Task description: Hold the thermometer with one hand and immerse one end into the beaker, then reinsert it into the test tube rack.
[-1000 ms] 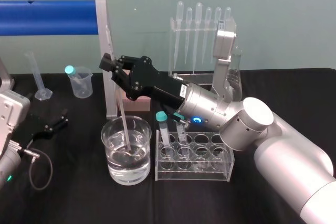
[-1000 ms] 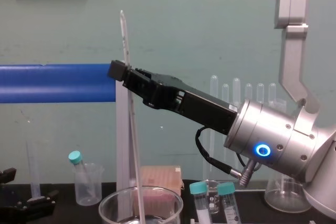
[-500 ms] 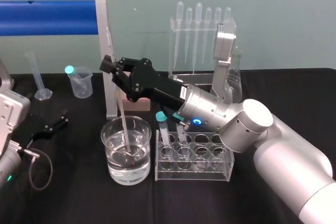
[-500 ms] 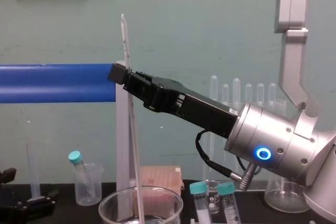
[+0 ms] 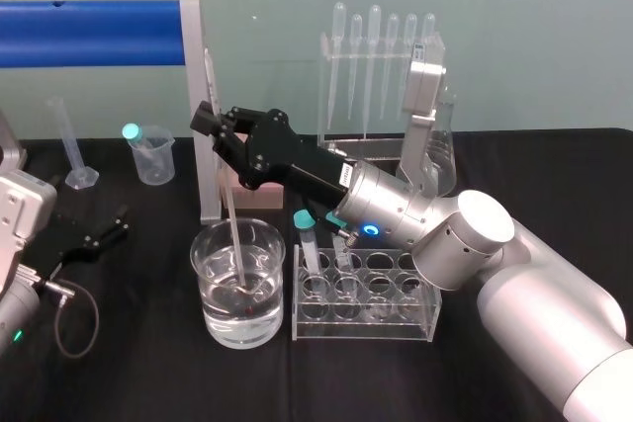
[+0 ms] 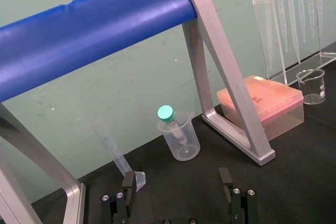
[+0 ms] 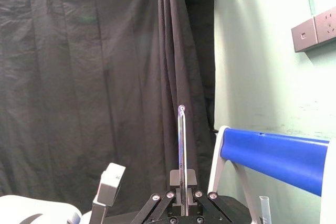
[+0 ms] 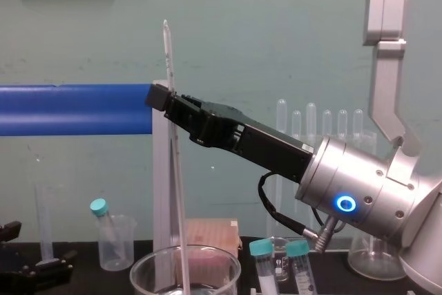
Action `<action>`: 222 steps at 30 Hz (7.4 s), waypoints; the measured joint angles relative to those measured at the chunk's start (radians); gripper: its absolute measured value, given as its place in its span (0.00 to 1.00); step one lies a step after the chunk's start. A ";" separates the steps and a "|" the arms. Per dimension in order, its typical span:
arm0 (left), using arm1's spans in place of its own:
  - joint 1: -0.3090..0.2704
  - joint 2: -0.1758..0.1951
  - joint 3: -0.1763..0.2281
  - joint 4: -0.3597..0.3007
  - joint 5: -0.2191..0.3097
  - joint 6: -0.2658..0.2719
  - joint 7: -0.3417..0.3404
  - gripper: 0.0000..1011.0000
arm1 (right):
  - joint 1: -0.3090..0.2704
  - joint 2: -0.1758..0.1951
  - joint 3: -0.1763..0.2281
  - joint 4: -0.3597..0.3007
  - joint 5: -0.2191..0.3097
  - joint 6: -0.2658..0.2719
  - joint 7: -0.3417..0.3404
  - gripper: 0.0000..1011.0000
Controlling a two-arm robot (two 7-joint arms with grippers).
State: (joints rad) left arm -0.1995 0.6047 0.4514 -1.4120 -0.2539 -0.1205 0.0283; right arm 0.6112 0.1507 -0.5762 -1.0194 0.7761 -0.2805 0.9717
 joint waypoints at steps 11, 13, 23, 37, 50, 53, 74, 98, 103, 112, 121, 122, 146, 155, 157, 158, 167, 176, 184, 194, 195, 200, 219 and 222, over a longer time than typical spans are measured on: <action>0.000 0.000 0.000 0.000 0.000 0.000 0.000 1.00 | 0.001 0.001 0.000 0.000 0.000 0.000 0.002 0.06; 0.000 0.000 0.000 0.000 0.000 0.000 0.000 1.00 | 0.001 0.001 -0.001 0.000 0.000 0.001 0.002 0.06; 0.000 0.000 0.000 0.000 0.000 0.000 0.000 1.00 | 0.002 0.001 -0.001 0.001 0.001 0.001 0.004 0.06; 0.000 0.000 0.000 0.000 0.000 0.000 0.000 1.00 | 0.002 0.001 -0.001 0.001 0.002 0.001 0.005 0.06; 0.000 0.000 0.000 0.000 0.000 0.000 0.000 1.00 | 0.002 0.001 -0.001 0.001 0.002 0.001 0.006 0.06; 0.000 0.000 0.000 0.000 0.000 0.000 0.000 1.00 | 0.002 0.001 -0.001 0.001 0.002 0.001 0.006 0.06; 0.000 0.000 0.000 0.000 0.000 0.000 0.000 1.00 | 0.002 0.001 -0.001 0.001 0.002 0.001 0.006 0.06; 0.000 0.000 0.000 0.000 0.000 0.000 0.000 1.00 | 0.002 0.001 -0.001 0.001 0.002 0.001 0.006 0.06; 0.000 0.000 0.000 0.000 0.000 0.000 0.000 1.00 | 0.002 0.001 -0.001 0.001 0.002 0.001 0.006 0.06; 0.000 0.000 0.000 0.000 0.000 0.000 0.000 1.00 | 0.002 0.001 -0.001 0.001 0.002 0.001 0.006 0.06; 0.000 0.000 0.000 0.000 0.000 0.000 0.000 1.00 | 0.002 0.001 -0.001 0.001 0.002 0.001 0.006 0.06; 0.000 0.000 0.000 0.000 0.000 0.000 0.000 1.00 | 0.002 0.001 -0.001 0.001 0.002 0.001 0.006 0.06; 0.000 0.000 0.000 0.000 0.000 0.000 0.000 1.00 | 0.002 0.001 -0.001 0.001 0.002 0.001 0.006 0.06; 0.000 0.000 0.000 0.000 0.000 0.000 0.000 1.00 | 0.008 -0.003 0.001 0.005 0.008 -0.004 0.028 0.06; 0.000 0.000 0.000 0.000 0.000 0.000 0.000 1.00 | 0.010 -0.008 0.007 0.008 0.018 -0.013 0.043 0.06; 0.000 0.000 0.000 0.000 0.000 0.000 0.000 1.00 | 0.010 -0.008 0.007 0.008 0.018 -0.013 0.043 0.06; 0.000 0.000 0.000 0.000 0.000 0.000 0.000 1.00 | 0.015 -0.038 0.066 0.007 0.116 -0.060 0.120 0.06; 0.000 0.000 0.000 0.000 0.000 0.000 0.000 1.00 | 0.023 -0.006 0.113 -0.116 0.164 -0.076 0.130 0.06; 0.000 0.000 0.000 0.000 0.000 0.000 0.000 1.00 | -0.012 0.107 0.158 -0.293 0.132 -0.086 0.026 0.06; 0.000 0.000 0.000 0.000 0.000 0.000 0.000 1.00 | -0.210 0.299 0.267 -0.526 0.071 -0.077 -0.160 0.06; 0.000 0.000 0.000 0.000 0.000 0.000 0.000 1.00 | -0.249 0.322 0.287 -0.556 0.065 -0.075 -0.183 0.06; 0.000 0.000 0.000 0.000 0.000 0.000 0.000 1.00 | -0.343 0.371 0.329 -0.619 0.041 -0.060 -0.239 0.06; 0.000 0.000 0.000 0.000 0.000 0.000 0.000 1.00 | -0.399 0.356 0.344 -0.518 0.017 -0.070 -0.207 0.06; 0.000 0.000 0.000 0.000 0.000 0.000 0.000 1.00 | -0.380 0.345 0.336 -0.486 0.016 -0.080 -0.186 0.06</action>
State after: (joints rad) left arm -0.1995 0.6047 0.4514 -1.4120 -0.2539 -0.1205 0.0283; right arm 0.2313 0.4961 -0.2399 -1.5056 0.7921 -0.3607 0.7853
